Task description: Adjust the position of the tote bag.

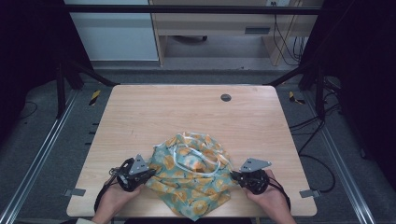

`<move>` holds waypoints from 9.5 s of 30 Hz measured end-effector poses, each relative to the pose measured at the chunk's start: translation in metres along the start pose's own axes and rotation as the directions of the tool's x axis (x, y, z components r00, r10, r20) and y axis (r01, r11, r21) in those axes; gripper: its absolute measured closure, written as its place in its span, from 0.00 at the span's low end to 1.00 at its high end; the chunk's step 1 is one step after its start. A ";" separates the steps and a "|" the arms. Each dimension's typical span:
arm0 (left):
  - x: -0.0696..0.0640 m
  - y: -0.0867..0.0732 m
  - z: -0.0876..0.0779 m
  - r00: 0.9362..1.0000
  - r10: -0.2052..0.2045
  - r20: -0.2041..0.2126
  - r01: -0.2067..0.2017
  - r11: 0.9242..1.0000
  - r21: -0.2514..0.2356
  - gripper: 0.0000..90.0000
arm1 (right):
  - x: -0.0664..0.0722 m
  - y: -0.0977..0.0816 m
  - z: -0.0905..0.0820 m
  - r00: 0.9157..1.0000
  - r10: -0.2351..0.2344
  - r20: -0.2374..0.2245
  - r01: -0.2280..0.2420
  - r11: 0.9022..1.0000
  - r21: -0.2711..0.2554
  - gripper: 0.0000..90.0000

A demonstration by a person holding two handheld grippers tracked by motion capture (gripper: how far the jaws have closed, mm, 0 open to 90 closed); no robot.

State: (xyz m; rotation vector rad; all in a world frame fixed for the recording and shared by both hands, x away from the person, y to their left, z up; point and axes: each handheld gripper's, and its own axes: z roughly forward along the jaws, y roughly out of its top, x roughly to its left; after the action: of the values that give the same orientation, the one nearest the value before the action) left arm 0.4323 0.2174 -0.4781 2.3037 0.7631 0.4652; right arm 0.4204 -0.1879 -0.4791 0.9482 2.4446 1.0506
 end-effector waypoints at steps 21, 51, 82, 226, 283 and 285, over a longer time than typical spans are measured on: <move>0.014 0.012 0.028 0.998 -0.023 -0.059 0.024 1.000 0.015 1.00 | -0.015 0.015 0.016 0.998 0.016 0.054 -0.015 1.000 -0.016 1.00; 0.011 0.017 -0.003 0.987 -0.086 -0.138 0.072 0.992 -0.100 0.58 | -0.022 0.021 -0.004 0.974 0.102 0.202 -0.073 0.986 -0.148 0.47; 0.028 0.158 0.035 0.998 -0.060 -0.019 0.061 0.995 0.079 0.72 | -0.024 0.068 -0.012 0.976 0.116 0.184 -0.075 0.973 -0.217 0.42; -0.035 0.028 -0.054 0.994 0.058 0.089 -0.038 0.978 -0.205 0.60 | 0.028 0.100 0.016 0.971 -0.207 -0.115 0.206 0.978 -0.021 0.93; -0.071 0.035 0.032 0.951 0.193 0.242 -0.207 0.978 0.032 0.67 | -0.015 0.145 0.060 0.994 -0.048 -0.095 0.040 0.996 -0.081 0.99; -0.071 0.035 0.033 0.948 0.197 0.249 -0.213 0.976 0.039 0.75 | -0.022 0.144 0.066 0.995 -0.032 -0.090 0.026 0.998 -0.065 0.99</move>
State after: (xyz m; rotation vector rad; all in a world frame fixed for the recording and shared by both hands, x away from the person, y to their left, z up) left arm 0.4081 0.1352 -0.4863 2.4563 0.4263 0.2431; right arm 0.5347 -0.0950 -0.4182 0.8598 2.4733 1.1788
